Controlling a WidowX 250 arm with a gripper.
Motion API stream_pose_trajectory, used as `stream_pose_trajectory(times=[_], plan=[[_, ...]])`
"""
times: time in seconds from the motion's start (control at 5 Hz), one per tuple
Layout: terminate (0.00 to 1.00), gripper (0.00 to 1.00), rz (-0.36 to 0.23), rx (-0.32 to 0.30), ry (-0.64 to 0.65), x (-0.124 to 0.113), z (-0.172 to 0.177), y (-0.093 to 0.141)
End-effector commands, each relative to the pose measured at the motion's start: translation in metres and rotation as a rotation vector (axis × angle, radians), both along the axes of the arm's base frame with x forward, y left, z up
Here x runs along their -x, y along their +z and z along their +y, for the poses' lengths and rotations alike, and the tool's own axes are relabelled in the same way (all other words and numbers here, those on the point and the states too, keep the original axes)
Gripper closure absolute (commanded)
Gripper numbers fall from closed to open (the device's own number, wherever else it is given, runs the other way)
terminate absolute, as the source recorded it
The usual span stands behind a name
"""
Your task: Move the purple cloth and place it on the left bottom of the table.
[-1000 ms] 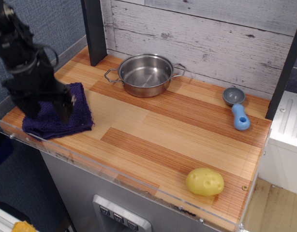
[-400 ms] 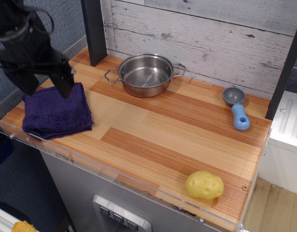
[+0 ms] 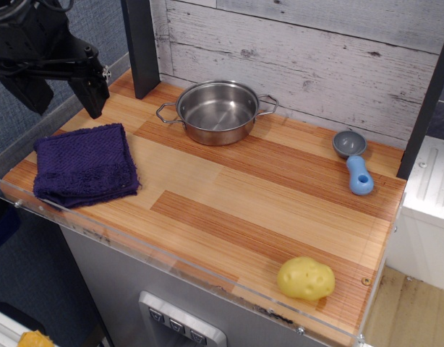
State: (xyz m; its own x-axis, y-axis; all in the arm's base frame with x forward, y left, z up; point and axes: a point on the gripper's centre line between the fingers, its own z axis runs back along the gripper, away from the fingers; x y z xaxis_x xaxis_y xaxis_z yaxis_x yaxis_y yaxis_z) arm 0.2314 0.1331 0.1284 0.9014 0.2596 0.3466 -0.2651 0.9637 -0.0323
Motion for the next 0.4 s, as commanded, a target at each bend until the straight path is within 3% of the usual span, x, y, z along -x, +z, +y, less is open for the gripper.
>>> stream_pose_trajectory(times=[0.0,0.2], plan=[[0.00,0.00,-0.034,-0.023,-0.006,0.0016,-0.0013,0.0116],[1.00,0.00,-0.034,-0.023,-0.006,0.0016,-0.0013,0.0116]])
